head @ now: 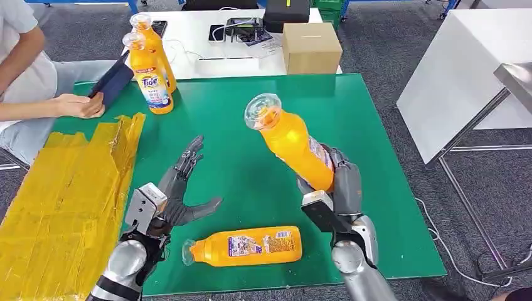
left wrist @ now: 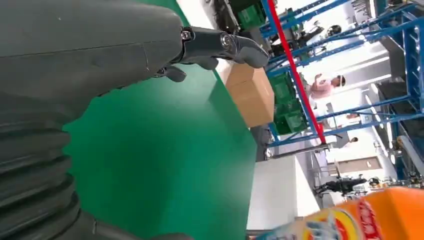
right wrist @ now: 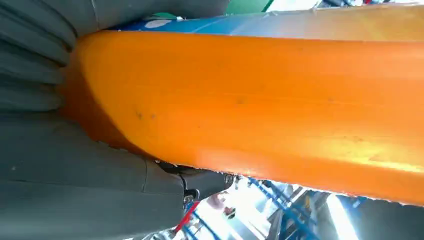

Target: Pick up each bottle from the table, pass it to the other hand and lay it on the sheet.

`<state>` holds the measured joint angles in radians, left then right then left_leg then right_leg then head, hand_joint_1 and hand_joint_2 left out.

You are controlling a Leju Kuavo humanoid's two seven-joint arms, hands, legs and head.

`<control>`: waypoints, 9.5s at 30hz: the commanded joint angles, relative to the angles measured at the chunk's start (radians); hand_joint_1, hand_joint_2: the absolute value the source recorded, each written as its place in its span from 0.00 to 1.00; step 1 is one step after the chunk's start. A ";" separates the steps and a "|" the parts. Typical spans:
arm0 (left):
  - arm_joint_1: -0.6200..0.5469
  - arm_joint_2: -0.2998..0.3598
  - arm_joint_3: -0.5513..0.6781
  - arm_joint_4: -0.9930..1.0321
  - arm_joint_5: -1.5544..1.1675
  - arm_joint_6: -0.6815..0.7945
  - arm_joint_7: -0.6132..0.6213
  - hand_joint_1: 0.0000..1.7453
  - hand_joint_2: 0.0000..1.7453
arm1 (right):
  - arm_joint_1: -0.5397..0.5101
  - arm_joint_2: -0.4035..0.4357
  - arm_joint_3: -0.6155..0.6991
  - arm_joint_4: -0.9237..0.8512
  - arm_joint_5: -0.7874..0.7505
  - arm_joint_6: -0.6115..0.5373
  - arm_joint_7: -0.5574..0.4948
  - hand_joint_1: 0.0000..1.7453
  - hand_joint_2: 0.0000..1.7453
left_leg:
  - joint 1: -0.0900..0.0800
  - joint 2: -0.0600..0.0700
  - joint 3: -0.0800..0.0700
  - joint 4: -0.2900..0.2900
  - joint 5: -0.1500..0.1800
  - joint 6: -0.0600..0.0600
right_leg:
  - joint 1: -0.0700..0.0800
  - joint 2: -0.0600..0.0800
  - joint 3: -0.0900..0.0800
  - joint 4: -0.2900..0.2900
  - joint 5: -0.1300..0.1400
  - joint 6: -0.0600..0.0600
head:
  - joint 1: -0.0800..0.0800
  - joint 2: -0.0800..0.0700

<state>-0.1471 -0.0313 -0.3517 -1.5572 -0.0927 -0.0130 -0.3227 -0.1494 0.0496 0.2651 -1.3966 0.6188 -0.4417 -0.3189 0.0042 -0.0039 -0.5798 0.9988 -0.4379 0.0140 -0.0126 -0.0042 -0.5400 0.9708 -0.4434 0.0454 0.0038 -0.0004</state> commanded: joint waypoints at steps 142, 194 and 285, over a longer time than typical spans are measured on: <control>-0.072 0.098 0.049 0.026 -0.332 0.350 -0.096 1.00 1.00 | -0.019 0.003 0.260 -0.154 -0.259 0.085 -0.073 0.00 0.00 | 0.001 0.000 0.000 0.000 0.000 -0.002 | 0.001 0.001 0.000 0.001 -0.001 -0.002 | 0.000 0.000; 0.170 0.259 0.316 0.328 -1.292 0.367 0.304 1.00 1.00 | 0.190 -0.008 0.030 -0.381 -0.267 0.104 -0.077 0.00 1.00 | 0.000 0.001 0.000 -0.002 0.000 -0.002 | 0.000 0.001 -0.002 0.000 -0.001 -0.002 | 0.000 0.000; 0.138 -0.011 0.352 -0.038 -0.293 0.394 -0.230 0.00 1.00 | -0.185 -0.045 0.703 0.325 0.145 0.415 0.190 0.00 1.00 | 0.001 0.000 0.002 -0.002 0.001 -0.003 | 0.001 0.001 0.001 -0.001 -0.001 -0.002 | 0.000 0.000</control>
<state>0.0280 -0.0400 0.0248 -1.6655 -0.3937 0.3780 -0.5581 -0.2695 -0.0046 0.8835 -1.2146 0.7603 -0.0336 -0.1347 0.0050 -0.0035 -0.5820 0.9984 -0.4368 0.0117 -0.0117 -0.0034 -0.5435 0.9719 -0.4437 0.0445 0.0042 -0.0004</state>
